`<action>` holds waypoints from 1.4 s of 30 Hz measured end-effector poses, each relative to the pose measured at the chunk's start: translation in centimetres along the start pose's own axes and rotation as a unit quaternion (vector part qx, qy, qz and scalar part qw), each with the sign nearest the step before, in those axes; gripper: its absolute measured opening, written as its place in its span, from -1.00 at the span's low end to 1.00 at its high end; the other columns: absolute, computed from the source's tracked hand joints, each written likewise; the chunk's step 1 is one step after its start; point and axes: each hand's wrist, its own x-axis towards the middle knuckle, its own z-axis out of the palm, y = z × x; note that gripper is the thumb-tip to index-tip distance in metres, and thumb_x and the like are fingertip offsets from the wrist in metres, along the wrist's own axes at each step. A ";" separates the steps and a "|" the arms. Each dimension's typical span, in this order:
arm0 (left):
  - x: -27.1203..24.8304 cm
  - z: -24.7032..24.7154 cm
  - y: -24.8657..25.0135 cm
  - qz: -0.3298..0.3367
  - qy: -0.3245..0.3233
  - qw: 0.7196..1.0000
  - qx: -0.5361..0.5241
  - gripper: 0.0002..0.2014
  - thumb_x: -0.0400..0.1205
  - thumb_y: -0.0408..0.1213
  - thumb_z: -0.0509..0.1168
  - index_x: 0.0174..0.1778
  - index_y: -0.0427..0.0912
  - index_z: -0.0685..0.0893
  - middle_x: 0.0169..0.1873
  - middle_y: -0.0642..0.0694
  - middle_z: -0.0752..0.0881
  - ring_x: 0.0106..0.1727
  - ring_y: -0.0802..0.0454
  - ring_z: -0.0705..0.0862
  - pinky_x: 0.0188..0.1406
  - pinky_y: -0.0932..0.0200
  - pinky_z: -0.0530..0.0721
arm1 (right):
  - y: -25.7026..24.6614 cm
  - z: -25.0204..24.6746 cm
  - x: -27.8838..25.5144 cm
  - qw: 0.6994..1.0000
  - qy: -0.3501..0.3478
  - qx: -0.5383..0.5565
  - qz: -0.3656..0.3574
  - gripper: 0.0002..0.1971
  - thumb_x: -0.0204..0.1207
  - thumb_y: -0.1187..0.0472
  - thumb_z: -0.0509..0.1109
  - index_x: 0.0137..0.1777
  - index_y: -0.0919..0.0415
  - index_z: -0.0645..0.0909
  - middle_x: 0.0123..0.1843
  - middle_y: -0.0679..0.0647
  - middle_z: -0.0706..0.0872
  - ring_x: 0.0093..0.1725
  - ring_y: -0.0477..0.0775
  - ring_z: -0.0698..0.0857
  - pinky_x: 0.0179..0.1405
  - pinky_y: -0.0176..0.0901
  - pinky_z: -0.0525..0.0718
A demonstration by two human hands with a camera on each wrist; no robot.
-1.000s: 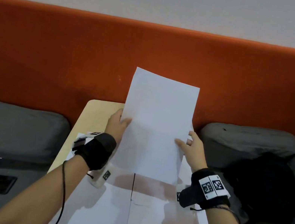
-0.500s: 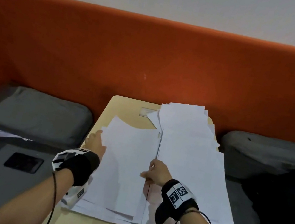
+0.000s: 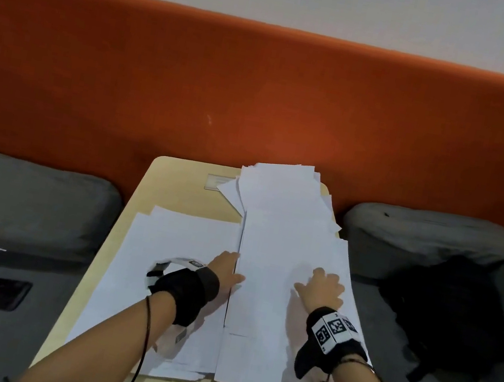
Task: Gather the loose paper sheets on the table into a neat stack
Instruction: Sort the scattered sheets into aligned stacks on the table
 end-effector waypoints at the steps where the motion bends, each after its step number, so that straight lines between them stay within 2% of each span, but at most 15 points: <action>1: 0.3 0.4 0.3 -0.006 0.000 1.000 -0.008 -0.48 0.68 -0.18 0.21 0.48 -0.39 0.28 0.43 -0.34 0.39 0.44 -0.22 0.41 0.34 0.10 0.38 | 0.9 -0.3 0.3 0.999 -0.002 0.003 0.035 -0.37 0.54 -0.02 0.36 0.51 0.20 0.23 0.49 0.26 0.26 0.49 0.31 0.26 0.39 0.17 0.38; 4: 1.0 1.1 0.9 -0.030 0.005 0.999 -0.025 -0.45 0.68 -0.17 0.21 0.51 -0.37 0.25 0.45 -0.32 0.39 0.47 -0.20 0.40 0.36 0.11 0.38 | 2.9 -0.4 0.7 0.997 -0.026 -0.016 0.074 -0.17 0.45 -0.10 0.44 0.56 0.20 0.10 0.54 0.28 0.21 0.54 0.30 0.19 0.43 0.17 0.35; 7: 1.6 1.3 1.6 -0.038 0.048 0.997 -0.048 -0.47 0.67 -0.26 0.20 0.51 -0.39 0.24 0.42 -0.35 0.41 0.44 -0.22 0.43 0.33 0.12 0.40 | 3.4 -0.1 0.8 0.997 -0.014 -0.035 0.070 -0.16 0.43 -0.12 0.46 0.55 0.21 0.13 0.52 0.28 0.21 0.52 0.27 0.22 0.42 0.11 0.38; 11: 1.7 1.0 2.3 -0.003 0.144 0.979 -0.142 -0.53 0.61 -0.49 0.20 0.47 -0.34 0.34 0.27 -0.31 0.52 0.28 -0.21 0.54 0.18 0.17 0.47 | 3.3 -0.1 1.1 0.996 -0.006 -0.039 0.077 -0.19 0.40 -0.12 0.49 0.50 0.22 0.19 0.47 0.25 0.24 0.48 0.25 0.28 0.36 0.06 0.45; 14: 1.7 0.8 2.5 0.035 0.185 0.965 -0.184 -0.54 0.59 -0.56 0.20 0.44 -0.33 0.41 0.06 -0.20 0.53 0.12 -0.15 0.57 0.04 0.29 0.44 | 3.4 -0.2 1.5 0.996 -0.014 -0.036 0.079 -0.17 0.38 -0.13 0.51 0.50 0.23 0.19 0.49 0.26 0.25 0.50 0.26 0.28 0.37 0.09 0.44; 15: 1.7 0.7 2.6 0.044 0.185 0.962 -0.194 -0.54 0.59 -0.56 0.20 0.43 -0.32 0.42 0.03 -0.17 0.52 0.08 -0.11 0.56 0.02 0.32 0.43 | 3.4 -0.3 1.6 0.996 -0.018 -0.031 0.081 -0.16 0.37 -0.12 0.52 0.50 0.23 0.18 0.49 0.26 0.26 0.50 0.27 0.28 0.38 0.10 0.44; 17: 1.6 0.6 2.8 0.047 0.153 0.966 -0.204 -0.54 0.60 -0.54 0.21 0.44 -0.28 0.42 0.12 -0.21 0.57 0.12 -0.15 0.58 0.04 0.31 0.46 | 3.5 -0.5 1.9 0.996 -0.027 -0.016 0.086 -0.12 0.34 -0.10 0.55 0.52 0.23 0.16 0.50 0.27 0.28 0.50 0.28 0.30 0.37 0.13 0.44; 20: 1.7 0.7 2.7 0.060 0.114 0.980 -0.151 -0.57 0.62 -0.48 0.19 0.44 -0.24 0.42 0.26 -0.23 0.59 0.15 -0.13 0.59 0.01 0.32 0.46 | 3.6 -0.5 2.2 0.996 -0.027 -0.004 0.083 -0.11 0.32 -0.08 0.57 0.50 0.24 0.17 0.51 0.26 0.32 0.51 0.28 0.31 0.39 0.15 0.47; 21: 1.6 0.7 2.7 0.069 0.108 0.984 -0.126 -0.56 0.62 -0.47 0.18 0.45 -0.22 0.41 0.29 -0.22 0.58 0.19 -0.12 0.58 0.06 0.29 0.47 | 3.6 -0.5 2.1 0.997 -0.021 -0.005 0.080 -0.13 0.31 -0.07 0.57 0.48 0.24 0.19 0.50 0.25 0.33 0.50 0.28 0.30 0.40 0.14 0.46; 23: 1.7 0.9 2.7 0.090 0.097 0.989 -0.065 -0.51 0.63 -0.45 0.14 0.51 -0.16 0.32 0.38 -0.17 0.48 0.30 -0.13 0.54 0.20 0.18 0.49 | 3.5 -0.3 2.1 0.997 -0.012 -0.009 0.073 -0.17 0.32 -0.07 0.57 0.45 0.23 0.23 0.49 0.23 0.33 0.49 0.28 0.30 0.39 0.12 0.45; 26: 1.8 1.1 2.9 0.097 0.098 0.990 0.020 -0.40 0.66 -0.42 0.12 0.62 -0.13 0.08 0.55 -0.08 0.23 0.42 -0.08 0.45 0.27 0.12 0.48 | 3.6 -0.2 2.0 0.997 -0.011 0.010 0.073 -0.19 0.32 -0.04 0.57 0.44 0.23 0.24 0.45 0.24 0.37 0.46 0.28 0.34 0.33 0.10 0.50; 30: 1.9 1.3 3.2 0.071 0.120 0.988 0.062 -0.40 0.70 -0.37 0.10 0.63 -0.18 0.00 0.56 -0.08 0.11 0.43 -0.05 0.41 0.19 0.08 0.57 | 3.8 -0.1 2.0 0.997 -0.019 0.041 0.069 -0.21 0.33 0.01 0.58 0.42 0.27 0.23 0.31 0.24 0.57 0.37 0.28 0.49 0.29 0.13 0.55; 33: 2.0 1.2 3.2 0.055 0.112 0.990 0.061 -0.42 0.72 -0.35 0.08 0.63 -0.19 -0.01 0.55 -0.11 0.13 0.41 -0.06 0.42 0.21 0.10 0.55 | 3.5 -0.2 1.6 0.997 -0.009 0.027 0.067 -0.23 0.36 0.02 0.57 0.44 0.25 0.24 0.39 0.24 0.46 0.42 0.29 0.42 0.30 0.05 0.54; 37: 2.0 0.9 3.0 0.053 0.110 0.991 0.060 -0.44 0.72 -0.35 0.07 0.62 -0.23 0.00 0.56 -0.14 0.14 0.51 -0.05 0.31 0.34 0.10 0.48 | 3.1 -0.5 1.3 0.997 -0.002 0.023 0.070 -0.23 0.38 0.05 0.56 0.47 0.24 0.22 0.49 0.28 0.24 0.49 0.34 0.28 0.24 0.03 0.54; 42: 1.8 0.9 3.0 0.046 0.112 0.991 0.063 -0.46 0.73 -0.35 0.06 0.61 -0.27 0.04 0.54 -0.17 0.17 0.52 -0.06 0.28 0.38 0.11 0.42 | 3.0 -0.6 1.2 0.998 -0.005 0.015 0.059 -0.23 0.39 0.05 0.55 0.48 0.25 0.21 0.49 0.26 0.28 0.50 0.31 0.29 0.23 0.02 0.55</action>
